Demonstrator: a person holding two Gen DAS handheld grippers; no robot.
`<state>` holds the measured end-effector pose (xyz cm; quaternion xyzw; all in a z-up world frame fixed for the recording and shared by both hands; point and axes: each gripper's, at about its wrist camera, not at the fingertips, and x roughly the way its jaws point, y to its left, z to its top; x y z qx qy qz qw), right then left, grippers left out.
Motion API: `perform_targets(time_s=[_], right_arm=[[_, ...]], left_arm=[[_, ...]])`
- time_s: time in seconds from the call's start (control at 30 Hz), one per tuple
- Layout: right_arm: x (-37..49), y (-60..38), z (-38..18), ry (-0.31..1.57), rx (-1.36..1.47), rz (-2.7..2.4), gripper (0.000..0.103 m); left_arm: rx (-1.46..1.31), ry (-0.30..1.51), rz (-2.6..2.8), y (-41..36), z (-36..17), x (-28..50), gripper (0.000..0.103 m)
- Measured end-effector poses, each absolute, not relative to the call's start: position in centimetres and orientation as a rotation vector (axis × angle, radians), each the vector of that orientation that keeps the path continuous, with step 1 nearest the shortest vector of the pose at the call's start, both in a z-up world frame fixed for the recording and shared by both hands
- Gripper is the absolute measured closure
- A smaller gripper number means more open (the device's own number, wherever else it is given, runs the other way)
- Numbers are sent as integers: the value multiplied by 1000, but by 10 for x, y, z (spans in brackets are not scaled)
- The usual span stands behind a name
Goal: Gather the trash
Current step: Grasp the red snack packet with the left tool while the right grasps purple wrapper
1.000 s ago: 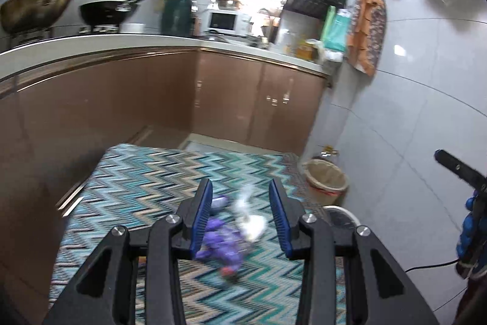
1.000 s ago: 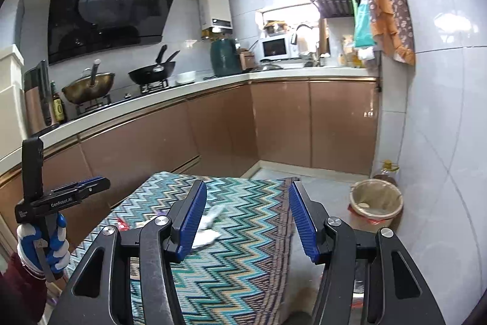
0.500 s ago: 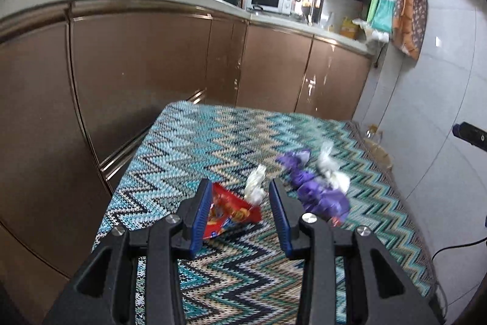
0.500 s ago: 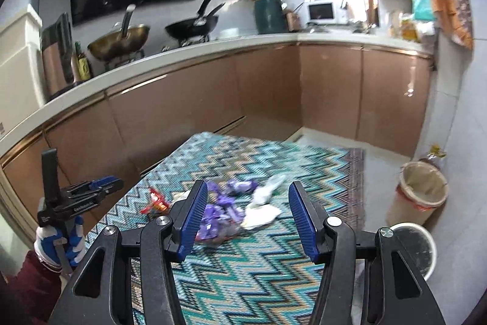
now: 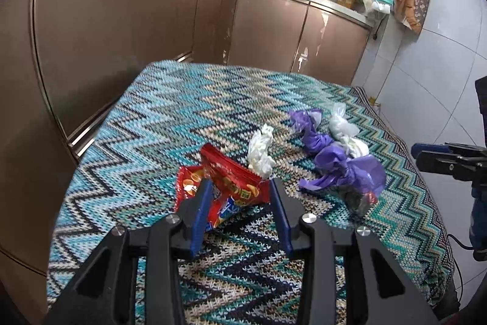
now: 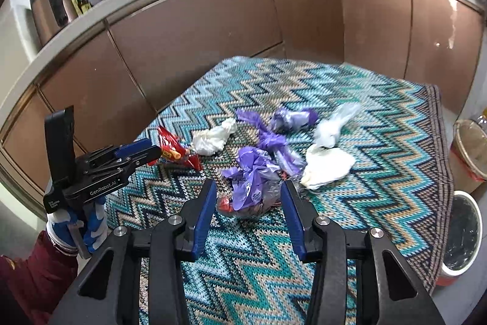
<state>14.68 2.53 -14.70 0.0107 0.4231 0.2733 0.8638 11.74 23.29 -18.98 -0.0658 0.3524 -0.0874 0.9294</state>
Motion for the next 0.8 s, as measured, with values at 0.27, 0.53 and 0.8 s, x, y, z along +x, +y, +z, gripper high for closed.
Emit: perform_targets(time_s=[0.27, 0.53, 0.8], right_arm=[[165, 34, -162, 926, 15, 590, 60], [179, 44, -180, 970, 3, 608, 68], [189, 49, -194, 1000, 3, 611, 84]], left_arm=[[-165, 748, -182, 234, -207, 127, 66], [-177, 747, -171, 237, -214, 131, 67], [-183, 749, -170, 236, -216, 133, 78]])
